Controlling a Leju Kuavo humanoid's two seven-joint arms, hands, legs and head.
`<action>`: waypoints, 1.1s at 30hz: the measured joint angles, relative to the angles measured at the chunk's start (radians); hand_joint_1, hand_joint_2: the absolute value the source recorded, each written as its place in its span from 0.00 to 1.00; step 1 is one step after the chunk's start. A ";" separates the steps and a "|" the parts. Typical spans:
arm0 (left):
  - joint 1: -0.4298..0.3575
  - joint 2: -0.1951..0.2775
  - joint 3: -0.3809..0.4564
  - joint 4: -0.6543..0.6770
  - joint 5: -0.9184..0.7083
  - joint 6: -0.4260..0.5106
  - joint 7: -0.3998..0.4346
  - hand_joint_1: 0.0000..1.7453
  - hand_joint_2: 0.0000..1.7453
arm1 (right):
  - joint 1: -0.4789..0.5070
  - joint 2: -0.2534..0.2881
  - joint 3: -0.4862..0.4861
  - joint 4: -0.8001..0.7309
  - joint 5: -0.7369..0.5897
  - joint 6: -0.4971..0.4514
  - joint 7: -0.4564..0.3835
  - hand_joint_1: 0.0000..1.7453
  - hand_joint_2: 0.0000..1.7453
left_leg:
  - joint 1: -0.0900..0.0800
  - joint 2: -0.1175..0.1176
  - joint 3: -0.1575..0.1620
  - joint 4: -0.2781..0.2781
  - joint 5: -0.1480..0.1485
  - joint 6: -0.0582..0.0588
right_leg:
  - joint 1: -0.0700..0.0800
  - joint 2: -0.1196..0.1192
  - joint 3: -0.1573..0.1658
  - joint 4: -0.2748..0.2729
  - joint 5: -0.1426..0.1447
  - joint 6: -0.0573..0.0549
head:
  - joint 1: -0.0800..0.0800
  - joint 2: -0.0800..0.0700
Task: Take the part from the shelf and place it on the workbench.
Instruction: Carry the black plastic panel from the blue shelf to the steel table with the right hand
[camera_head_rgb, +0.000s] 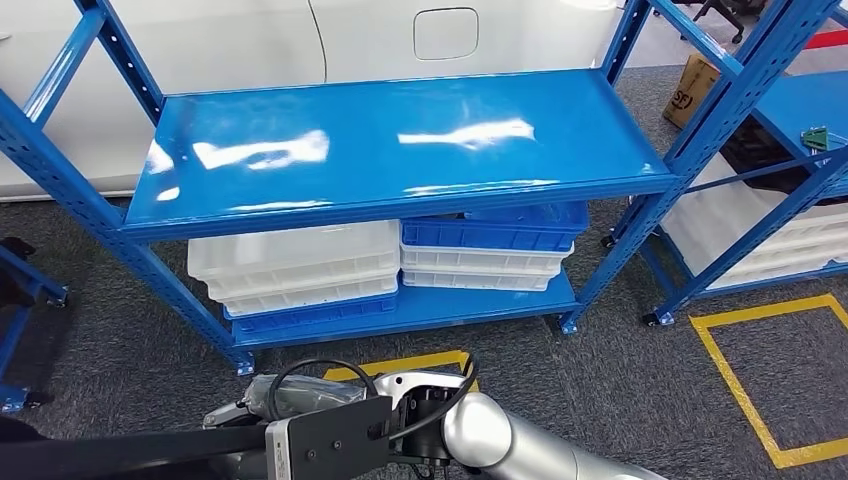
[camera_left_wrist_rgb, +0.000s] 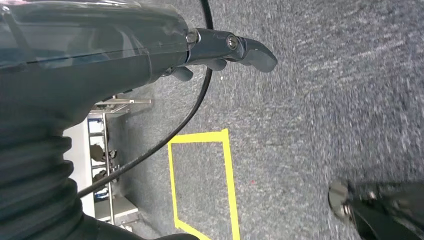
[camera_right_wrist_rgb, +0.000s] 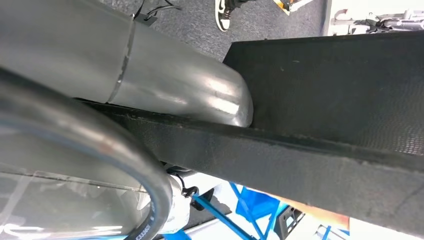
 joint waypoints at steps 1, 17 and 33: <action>0.000 -0.001 0.000 0.000 0.001 0.000 0.000 0.00 1.00 | 0.000 0.000 0.000 0.000 0.000 -0.001 0.000 1.00 0.00 | 0.001 -0.002 0.030 -0.052 -0.001 -0.003 | -0.001 0.000 -0.012 0.013 0.002 0.007 | -0.001 0.000; 0.001 -0.011 0.009 0.001 0.006 0.004 0.000 0.00 1.00 | -0.003 -0.008 0.002 0.004 0.000 -0.003 -0.001 1.00 0.00 | -0.036 -0.002 -0.066 -0.079 0.076 0.072 | 0.033 0.001 0.086 0.033 -0.090 -0.016 | 0.006 0.000; -0.001 -0.018 0.011 0.001 0.013 0.006 -0.001 0.00 1.00 | -0.005 -0.006 0.012 0.012 0.001 -0.003 0.000 1.00 0.00 | -0.007 -0.005 0.034 -0.077 -0.013 0.017 | 0.016 -0.004 -0.022 0.032 0.000 0.002 | 0.003 0.000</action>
